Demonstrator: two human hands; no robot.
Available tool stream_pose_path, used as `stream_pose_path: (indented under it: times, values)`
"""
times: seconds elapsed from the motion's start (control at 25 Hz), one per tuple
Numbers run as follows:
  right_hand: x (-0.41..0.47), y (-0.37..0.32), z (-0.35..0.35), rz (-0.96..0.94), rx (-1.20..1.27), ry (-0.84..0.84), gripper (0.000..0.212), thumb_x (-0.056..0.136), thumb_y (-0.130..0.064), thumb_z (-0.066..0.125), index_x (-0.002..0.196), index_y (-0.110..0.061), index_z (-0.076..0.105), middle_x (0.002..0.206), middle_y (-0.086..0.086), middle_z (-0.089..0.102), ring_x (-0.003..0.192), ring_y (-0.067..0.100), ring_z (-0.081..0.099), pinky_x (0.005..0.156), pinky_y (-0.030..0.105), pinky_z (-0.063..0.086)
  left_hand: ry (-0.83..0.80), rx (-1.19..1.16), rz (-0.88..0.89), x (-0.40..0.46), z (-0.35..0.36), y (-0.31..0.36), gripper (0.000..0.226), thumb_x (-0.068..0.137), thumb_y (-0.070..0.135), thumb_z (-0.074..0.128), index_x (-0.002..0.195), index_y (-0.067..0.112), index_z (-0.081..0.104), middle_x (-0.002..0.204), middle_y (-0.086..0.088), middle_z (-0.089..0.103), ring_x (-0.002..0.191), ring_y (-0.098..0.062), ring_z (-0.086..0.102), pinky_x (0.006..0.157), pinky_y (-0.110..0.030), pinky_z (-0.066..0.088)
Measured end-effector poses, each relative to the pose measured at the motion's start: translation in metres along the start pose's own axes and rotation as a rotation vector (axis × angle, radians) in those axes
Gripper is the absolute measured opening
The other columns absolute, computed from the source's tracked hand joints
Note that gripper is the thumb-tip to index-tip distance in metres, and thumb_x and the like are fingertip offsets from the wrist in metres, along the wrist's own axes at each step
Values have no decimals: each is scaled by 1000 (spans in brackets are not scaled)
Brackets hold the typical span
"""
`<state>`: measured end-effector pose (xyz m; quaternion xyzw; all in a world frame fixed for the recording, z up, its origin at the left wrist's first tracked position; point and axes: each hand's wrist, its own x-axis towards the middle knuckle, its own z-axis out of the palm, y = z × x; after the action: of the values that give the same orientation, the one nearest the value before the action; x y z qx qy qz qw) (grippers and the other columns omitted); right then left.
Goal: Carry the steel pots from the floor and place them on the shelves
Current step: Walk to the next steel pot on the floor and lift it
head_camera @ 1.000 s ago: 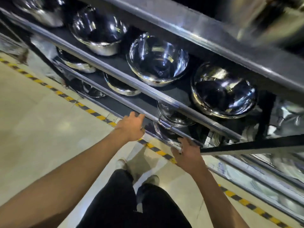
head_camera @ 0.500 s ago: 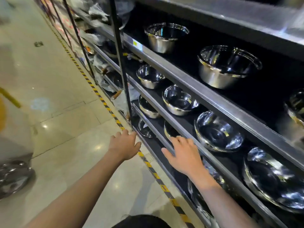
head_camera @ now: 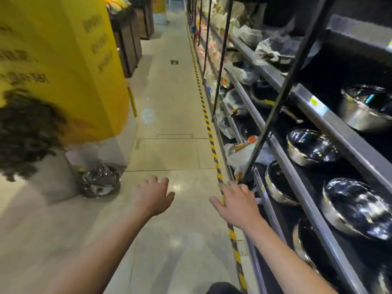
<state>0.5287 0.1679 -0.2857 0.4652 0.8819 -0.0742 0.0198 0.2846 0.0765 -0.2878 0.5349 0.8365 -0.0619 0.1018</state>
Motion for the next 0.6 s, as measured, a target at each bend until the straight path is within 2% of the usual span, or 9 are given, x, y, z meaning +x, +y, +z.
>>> stream_pose_path:
  times: [0.28, 0.6]
  values:
    - [131, -65, 24, -330, -43, -170, 69, 93, -67, 32, 149, -28, 32, 149, 9, 41, 127, 38, 42, 99, 47, 43, -85, -104, -319, 22, 9, -93, 56, 92, 59, 40, 135, 23, 44, 134, -12, 49, 120, -38, 51, 92, -49, 42]
    - [262, -153, 22, -645, -60, -249, 63, 92, -63, 38, 144, -27, 36, 141, 9, 48, 122, 39, 45, 93, 45, 46, -119, -223, -667, 39, 8, -167, 54, 95, 55, 38, 137, 20, 43, 130, -13, 51, 116, -38, 53, 93, -46, 47]
